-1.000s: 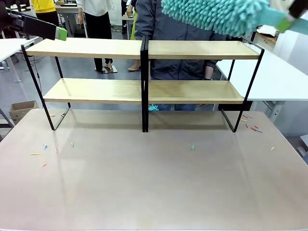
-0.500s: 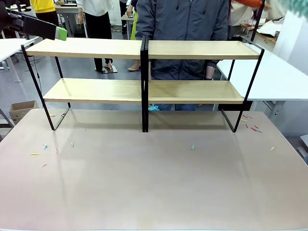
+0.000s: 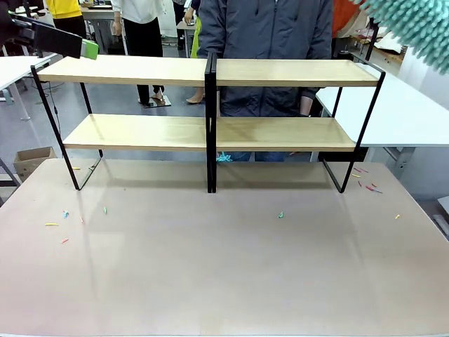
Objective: Clean the shelves.
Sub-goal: Clean another randomly selected level of the Shelf with the Duster, then place the Duster on the table.
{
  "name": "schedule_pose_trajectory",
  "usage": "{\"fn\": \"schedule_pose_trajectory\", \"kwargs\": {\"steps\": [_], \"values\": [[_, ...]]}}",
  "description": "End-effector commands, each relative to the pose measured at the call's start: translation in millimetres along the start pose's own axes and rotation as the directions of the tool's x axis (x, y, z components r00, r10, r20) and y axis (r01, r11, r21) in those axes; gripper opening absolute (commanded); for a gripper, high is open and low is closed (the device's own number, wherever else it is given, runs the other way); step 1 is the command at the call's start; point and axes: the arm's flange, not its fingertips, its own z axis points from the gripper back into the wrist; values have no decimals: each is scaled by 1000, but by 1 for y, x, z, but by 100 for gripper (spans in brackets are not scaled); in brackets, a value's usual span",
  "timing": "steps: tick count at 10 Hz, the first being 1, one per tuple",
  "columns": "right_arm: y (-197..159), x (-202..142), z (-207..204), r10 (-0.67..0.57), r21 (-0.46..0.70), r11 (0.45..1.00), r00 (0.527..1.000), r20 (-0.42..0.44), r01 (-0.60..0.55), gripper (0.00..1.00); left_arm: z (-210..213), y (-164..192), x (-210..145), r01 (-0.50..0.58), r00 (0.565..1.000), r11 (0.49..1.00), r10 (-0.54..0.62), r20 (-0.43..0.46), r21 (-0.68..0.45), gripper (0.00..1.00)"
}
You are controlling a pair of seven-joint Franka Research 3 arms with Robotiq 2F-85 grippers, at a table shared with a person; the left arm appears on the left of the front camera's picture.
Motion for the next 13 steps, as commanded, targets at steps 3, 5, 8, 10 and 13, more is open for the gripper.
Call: {"fn": "schedule_pose_trajectory", "kwargs": {"steps": [3, 5, 8, 10, 13], "values": [[-5, 14, 7, -5, 7, 1000, 1000, -2, 5, 12, 0, 0, -1, -4, 1000, 1000, 5, 3, -1, 100], [-5, 14, 7, -5, 7, 1000, 1000, -2, 5, 12, 0, 0, -1, -4, 1000, 1000, 5, 3, -1, 100], [-5, 14, 7, -5, 7, 1000, 1000, -2, 5, 12, 0, 0, -1, -4, 1000, 1000, 5, 3, -1, 100], [-5, 14, 7, -5, 7, 1000, 1000, -2, 5, 12, 0, 0, -1, -4, 1000, 1000, 5, 3, -1, 100], [-5, 14, 7, -5, 7, 1000, 1000, -2, 5, 12, 0, 0, -1, -4, 1000, 1000, 5, 3, -1, 100]]}}
